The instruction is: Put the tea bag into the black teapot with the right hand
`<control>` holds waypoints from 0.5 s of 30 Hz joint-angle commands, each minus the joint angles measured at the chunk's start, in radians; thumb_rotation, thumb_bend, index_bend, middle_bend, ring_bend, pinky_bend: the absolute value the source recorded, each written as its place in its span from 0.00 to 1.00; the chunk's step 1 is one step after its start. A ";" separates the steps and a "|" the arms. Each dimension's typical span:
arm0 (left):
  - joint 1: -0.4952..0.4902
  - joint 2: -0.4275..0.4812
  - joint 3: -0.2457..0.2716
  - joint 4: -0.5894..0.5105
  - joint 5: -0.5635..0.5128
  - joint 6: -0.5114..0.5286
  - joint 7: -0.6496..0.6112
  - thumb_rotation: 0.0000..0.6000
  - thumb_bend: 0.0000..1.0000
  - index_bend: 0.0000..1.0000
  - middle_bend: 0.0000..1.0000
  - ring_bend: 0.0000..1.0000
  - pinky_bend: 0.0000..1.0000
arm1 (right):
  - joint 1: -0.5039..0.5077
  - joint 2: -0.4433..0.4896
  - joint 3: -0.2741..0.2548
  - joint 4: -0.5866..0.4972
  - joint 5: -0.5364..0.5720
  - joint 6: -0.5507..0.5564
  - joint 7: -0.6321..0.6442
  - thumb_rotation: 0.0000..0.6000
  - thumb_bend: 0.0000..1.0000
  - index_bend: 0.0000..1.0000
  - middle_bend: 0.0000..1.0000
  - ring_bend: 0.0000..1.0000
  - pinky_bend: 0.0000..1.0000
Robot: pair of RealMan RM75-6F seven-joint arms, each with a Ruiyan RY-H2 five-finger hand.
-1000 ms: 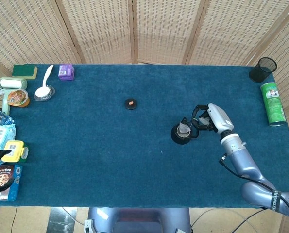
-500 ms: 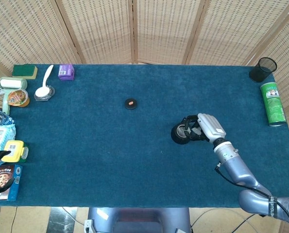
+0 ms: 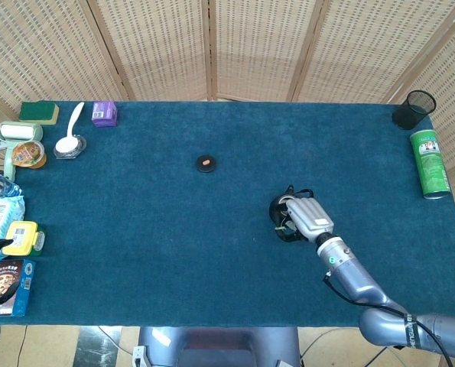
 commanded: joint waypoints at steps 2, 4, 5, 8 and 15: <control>0.002 -0.001 0.000 0.005 -0.001 0.001 -0.005 1.00 0.29 0.18 0.19 0.08 0.13 | 0.023 -0.023 -0.032 -0.005 0.025 -0.003 -0.055 1.00 0.37 0.37 1.00 1.00 1.00; 0.003 0.000 0.000 0.007 -0.002 0.002 -0.006 1.00 0.29 0.18 0.19 0.08 0.13 | 0.028 -0.024 -0.039 -0.005 0.034 -0.004 -0.070 1.00 0.33 0.27 1.00 1.00 1.00; 0.003 0.000 0.000 0.008 -0.002 0.003 -0.008 1.00 0.29 0.18 0.19 0.08 0.13 | 0.032 -0.023 -0.042 -0.007 0.038 -0.005 -0.078 1.00 0.32 0.25 1.00 1.00 1.00; 0.004 0.000 0.000 0.010 -0.003 0.003 -0.010 1.00 0.29 0.18 0.19 0.08 0.13 | 0.034 -0.019 -0.046 -0.012 0.042 -0.002 -0.086 1.00 0.29 0.18 1.00 1.00 1.00; 0.004 -0.001 0.000 0.009 -0.001 0.003 -0.008 1.00 0.29 0.18 0.19 0.08 0.13 | -0.005 0.019 -0.042 -0.050 0.000 0.061 -0.055 1.00 0.26 0.16 1.00 1.00 1.00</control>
